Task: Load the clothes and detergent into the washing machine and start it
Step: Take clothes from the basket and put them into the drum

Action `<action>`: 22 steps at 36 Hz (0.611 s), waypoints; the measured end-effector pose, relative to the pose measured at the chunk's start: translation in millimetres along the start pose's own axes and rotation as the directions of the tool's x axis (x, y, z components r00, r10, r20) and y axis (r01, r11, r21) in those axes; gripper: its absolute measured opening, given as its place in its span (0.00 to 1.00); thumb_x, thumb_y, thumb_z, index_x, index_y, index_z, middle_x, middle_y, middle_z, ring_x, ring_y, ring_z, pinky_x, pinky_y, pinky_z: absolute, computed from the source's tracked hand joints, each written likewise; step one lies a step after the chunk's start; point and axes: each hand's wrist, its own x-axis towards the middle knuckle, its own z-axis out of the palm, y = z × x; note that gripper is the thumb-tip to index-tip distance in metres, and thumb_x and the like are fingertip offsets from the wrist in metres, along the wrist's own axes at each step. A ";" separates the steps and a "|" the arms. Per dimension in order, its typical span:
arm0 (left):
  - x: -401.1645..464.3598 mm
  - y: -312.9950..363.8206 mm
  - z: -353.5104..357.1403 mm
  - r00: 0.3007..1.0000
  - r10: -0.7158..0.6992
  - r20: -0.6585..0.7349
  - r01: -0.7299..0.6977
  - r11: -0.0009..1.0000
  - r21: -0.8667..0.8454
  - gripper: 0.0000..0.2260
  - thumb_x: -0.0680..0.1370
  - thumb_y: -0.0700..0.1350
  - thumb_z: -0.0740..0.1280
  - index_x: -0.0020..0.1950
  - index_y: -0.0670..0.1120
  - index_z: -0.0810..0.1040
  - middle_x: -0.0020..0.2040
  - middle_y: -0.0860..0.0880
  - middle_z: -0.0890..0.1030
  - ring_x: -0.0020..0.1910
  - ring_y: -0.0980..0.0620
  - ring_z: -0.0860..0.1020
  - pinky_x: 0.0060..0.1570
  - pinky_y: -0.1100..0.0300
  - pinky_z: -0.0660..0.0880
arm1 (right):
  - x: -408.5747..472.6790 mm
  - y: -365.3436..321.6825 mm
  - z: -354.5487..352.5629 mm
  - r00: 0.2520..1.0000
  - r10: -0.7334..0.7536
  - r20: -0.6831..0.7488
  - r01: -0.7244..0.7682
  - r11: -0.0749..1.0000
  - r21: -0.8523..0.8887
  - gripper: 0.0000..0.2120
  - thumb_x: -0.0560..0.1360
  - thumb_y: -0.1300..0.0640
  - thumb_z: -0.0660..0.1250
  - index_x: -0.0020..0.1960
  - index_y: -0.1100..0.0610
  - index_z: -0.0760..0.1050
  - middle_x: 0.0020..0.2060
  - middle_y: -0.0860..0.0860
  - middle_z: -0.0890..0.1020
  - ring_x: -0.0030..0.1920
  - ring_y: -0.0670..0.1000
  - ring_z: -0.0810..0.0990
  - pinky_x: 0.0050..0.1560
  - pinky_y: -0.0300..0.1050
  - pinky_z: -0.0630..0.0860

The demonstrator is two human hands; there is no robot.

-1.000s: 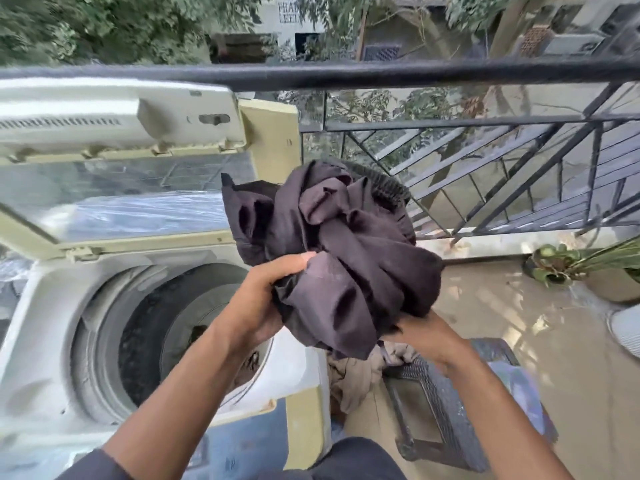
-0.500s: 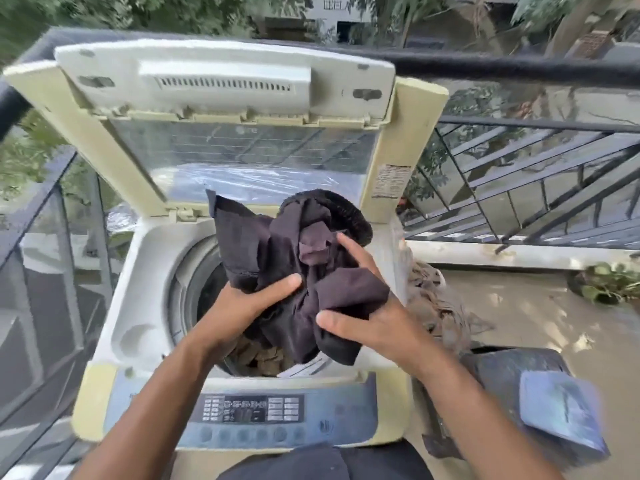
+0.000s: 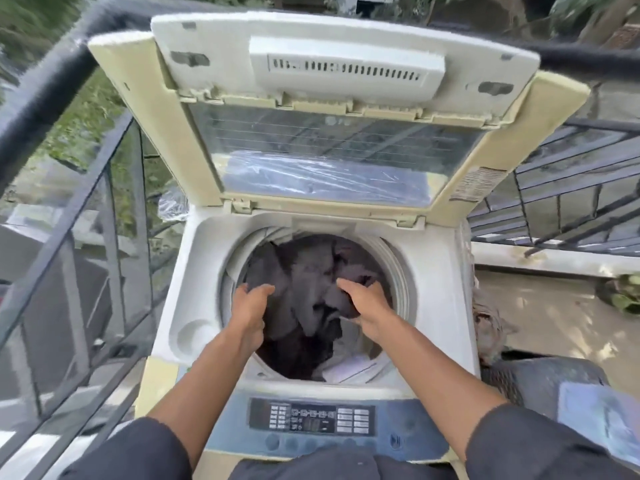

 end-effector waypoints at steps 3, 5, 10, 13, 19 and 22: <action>8.0 10.8 1.4 0.998 0.055 -0.024 -0.055 0.998 0.017 0.26 0.82 0.40 0.67 0.80 0.49 0.65 0.63 0.48 0.76 0.49 0.54 0.76 0.47 0.58 0.73 | 8.5 -9.0 4.3 1.000 0.012 0.005 -0.012 1.000 -0.002 0.17 0.80 0.57 0.71 0.65 0.55 0.70 0.50 0.56 0.81 0.47 0.55 0.80 0.55 0.61 0.82; 14.1 13.3 0.7 0.996 0.090 -0.023 -0.089 0.996 0.025 0.26 0.83 0.40 0.66 0.80 0.51 0.66 0.68 0.50 0.75 0.56 0.52 0.76 0.54 0.58 0.75 | 14.0 -10.5 5.5 1.000 -0.008 -0.008 0.008 0.999 -0.040 0.25 0.80 0.57 0.70 0.75 0.52 0.68 0.65 0.53 0.77 0.57 0.54 0.78 0.55 0.58 0.81; 15.7 10.1 -3.6 0.995 0.092 0.050 -0.095 0.993 0.071 0.21 0.84 0.40 0.66 0.77 0.49 0.71 0.69 0.47 0.77 0.67 0.47 0.77 0.70 0.50 0.74 | 9.4 -12.1 0.0 0.998 -0.053 -0.015 0.052 0.995 -0.086 0.28 0.80 0.59 0.69 0.78 0.49 0.66 0.70 0.48 0.73 0.59 0.49 0.78 0.66 0.59 0.79; 5.0 5.0 -6.6 0.992 0.082 0.096 -0.090 0.993 0.080 0.17 0.85 0.40 0.66 0.74 0.47 0.74 0.62 0.48 0.81 0.64 0.46 0.79 0.69 0.47 0.76 | 2.9 -10.8 -6.4 0.994 -0.102 -0.027 0.098 0.985 -0.139 0.25 0.80 0.60 0.69 0.75 0.50 0.69 0.62 0.47 0.76 0.51 0.44 0.78 0.63 0.55 0.81; -22.2 -6.0 -6.8 0.978 0.089 0.189 -0.118 0.982 0.149 0.12 0.85 0.40 0.65 0.67 0.49 0.79 0.61 0.48 0.85 0.62 0.47 0.83 0.67 0.46 0.78 | -17.1 -2.8 -25.1 0.977 -0.212 0.009 0.211 0.964 -0.165 0.18 0.80 0.59 0.68 0.69 0.50 0.75 0.66 0.50 0.77 0.59 0.46 0.80 0.63 0.52 0.81; -35.7 -9.1 0.0 0.965 0.121 0.233 -0.171 0.962 0.211 0.11 0.85 0.41 0.65 0.66 0.49 0.80 0.58 0.49 0.87 0.60 0.48 0.84 0.67 0.46 0.78 | -28.9 2.6 -36.7 0.962 -0.272 0.035 0.274 0.947 -0.169 0.14 0.78 0.56 0.68 0.62 0.45 0.79 0.60 0.47 0.82 0.57 0.46 0.82 0.64 0.54 0.81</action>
